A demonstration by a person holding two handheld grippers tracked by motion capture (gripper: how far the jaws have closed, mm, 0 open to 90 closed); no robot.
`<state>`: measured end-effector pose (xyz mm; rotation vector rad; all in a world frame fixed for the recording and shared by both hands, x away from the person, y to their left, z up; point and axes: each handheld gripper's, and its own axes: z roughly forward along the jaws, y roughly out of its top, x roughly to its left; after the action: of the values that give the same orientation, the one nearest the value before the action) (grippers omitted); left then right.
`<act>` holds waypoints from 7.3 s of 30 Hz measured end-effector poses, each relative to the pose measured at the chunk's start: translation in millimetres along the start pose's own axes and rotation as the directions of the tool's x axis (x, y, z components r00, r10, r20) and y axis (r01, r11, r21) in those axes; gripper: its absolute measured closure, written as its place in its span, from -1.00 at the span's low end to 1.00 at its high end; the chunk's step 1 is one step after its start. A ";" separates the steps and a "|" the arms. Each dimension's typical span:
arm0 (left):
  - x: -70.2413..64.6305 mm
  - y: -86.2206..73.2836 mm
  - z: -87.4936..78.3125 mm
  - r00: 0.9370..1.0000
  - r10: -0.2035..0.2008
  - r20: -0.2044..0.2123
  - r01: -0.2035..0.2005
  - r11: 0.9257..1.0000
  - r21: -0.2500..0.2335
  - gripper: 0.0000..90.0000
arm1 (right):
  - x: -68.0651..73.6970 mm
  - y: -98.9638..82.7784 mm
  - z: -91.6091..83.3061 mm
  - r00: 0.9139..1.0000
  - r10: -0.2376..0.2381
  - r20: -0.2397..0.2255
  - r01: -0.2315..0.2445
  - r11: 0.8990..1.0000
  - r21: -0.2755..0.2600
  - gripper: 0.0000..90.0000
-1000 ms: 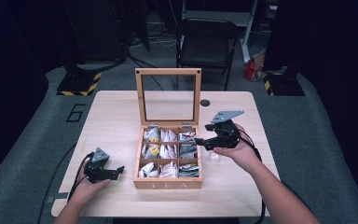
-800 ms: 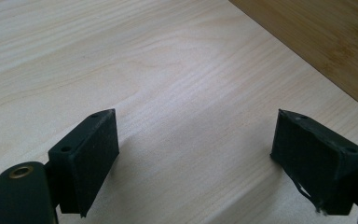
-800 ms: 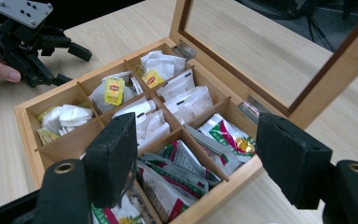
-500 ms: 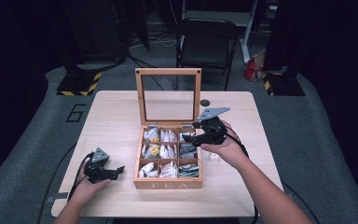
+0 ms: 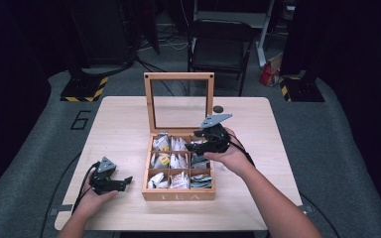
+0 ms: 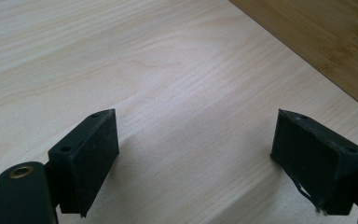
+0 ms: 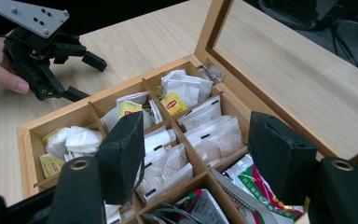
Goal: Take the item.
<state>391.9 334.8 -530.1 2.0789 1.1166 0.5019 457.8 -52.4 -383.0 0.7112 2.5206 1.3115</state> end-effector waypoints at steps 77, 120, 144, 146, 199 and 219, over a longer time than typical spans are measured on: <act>-0.4 -0.1 0.1 1.000 0.003 0.005 -0.003 1.000 -0.002 -0.69 | 30.1 -5.6 97.2 0.985 -0.011 -0.173 0.027 0.996 0.090 0.36; -0.2 -0.1 0.1 1.000 0.006 0.004 -0.006 1.000 -0.002 -0.69 | 38.2 -2.7 94.0 0.961 -0.048 -0.271 0.082 0.990 0.113 0.97; -0.4 -0.1 0.1 1.000 0.003 0.006 -0.003 1.000 -0.002 -0.69 | 31.8 20.5 65.1 0.975 -0.059 -0.215 0.071 0.996 0.045 0.97; -0.3 -0.1 0.1 1.000 0.003 0.006 -0.003 1.000 -0.002 -0.69 | 31.5 20.6 64.2 0.975 -0.068 -0.213 0.078 0.996 0.043 0.97; -0.4 0.0 -0.2 1.000 0.002 0.008 -0.002 1.000 0.002 -0.69 | -1.8 19.5 -17.0 0.994 -0.022 -0.104 0.020 1.000 -0.018 0.96; -0.3 -0.1 0.1 1.000 0.004 0.005 -0.004 1.000 -0.002 -0.69 | -22.6 10.8 -45.2 0.999 0.019 -0.040 -0.021 0.999 -0.038 0.96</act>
<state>391.7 334.5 -530.3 2.0799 1.1091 0.4992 462.8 -90.7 -348.7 0.7108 2.5188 1.3899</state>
